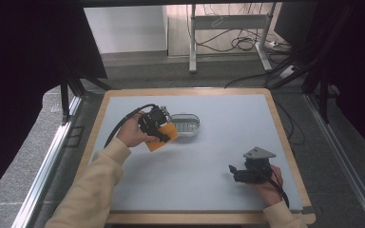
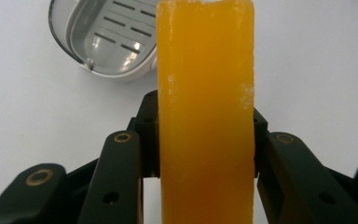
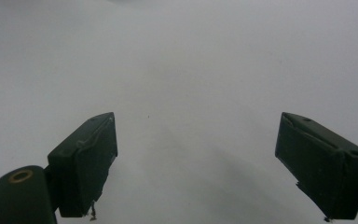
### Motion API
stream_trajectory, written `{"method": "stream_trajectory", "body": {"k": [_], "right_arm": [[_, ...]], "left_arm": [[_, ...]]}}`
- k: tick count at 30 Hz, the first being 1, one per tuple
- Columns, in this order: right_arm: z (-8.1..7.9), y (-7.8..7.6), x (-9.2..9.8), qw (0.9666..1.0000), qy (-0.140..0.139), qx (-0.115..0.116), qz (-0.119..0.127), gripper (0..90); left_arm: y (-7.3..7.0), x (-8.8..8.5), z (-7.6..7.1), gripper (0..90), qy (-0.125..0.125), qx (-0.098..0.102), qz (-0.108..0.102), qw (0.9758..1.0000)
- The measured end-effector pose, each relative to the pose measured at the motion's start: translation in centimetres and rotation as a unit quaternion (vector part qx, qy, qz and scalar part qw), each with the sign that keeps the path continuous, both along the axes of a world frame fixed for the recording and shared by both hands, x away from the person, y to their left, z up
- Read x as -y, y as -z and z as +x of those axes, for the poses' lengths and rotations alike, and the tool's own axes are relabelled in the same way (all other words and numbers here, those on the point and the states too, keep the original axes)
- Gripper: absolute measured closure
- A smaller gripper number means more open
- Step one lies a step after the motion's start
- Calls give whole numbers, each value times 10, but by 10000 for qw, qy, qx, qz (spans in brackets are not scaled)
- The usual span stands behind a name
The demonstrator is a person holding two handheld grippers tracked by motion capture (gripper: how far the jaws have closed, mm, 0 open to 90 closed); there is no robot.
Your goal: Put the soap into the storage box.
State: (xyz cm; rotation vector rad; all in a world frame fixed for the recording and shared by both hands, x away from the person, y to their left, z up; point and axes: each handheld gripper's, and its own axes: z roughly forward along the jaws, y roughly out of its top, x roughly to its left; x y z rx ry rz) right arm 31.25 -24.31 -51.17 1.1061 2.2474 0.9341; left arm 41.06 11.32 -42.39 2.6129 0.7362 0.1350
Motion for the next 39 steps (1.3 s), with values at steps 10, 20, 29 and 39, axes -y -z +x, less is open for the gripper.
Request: {"method": "stream_trajectory", "body": {"k": [10, 20, 29, 39], "right_arm": [[0, 0, 0, 10000, 2, 15, 2, 135], [1, 0, 1, 10000, -3, 12, 0, 138], [1, 0, 1, 10000, 11, 26, 18, 139], [2, 1, 1, 10000, -6, 24, 19, 139]], "left_arm": [[1, 7, 13, 620, 76, -40, 77, 9999], [-4, 14, 22, 620, 256, -14, 78, 9996], [-5, 18, 31, 619, 255, 33, 49, 9997], [-11, 25, 40, 620, 351, 61, 57, 9993]]}}
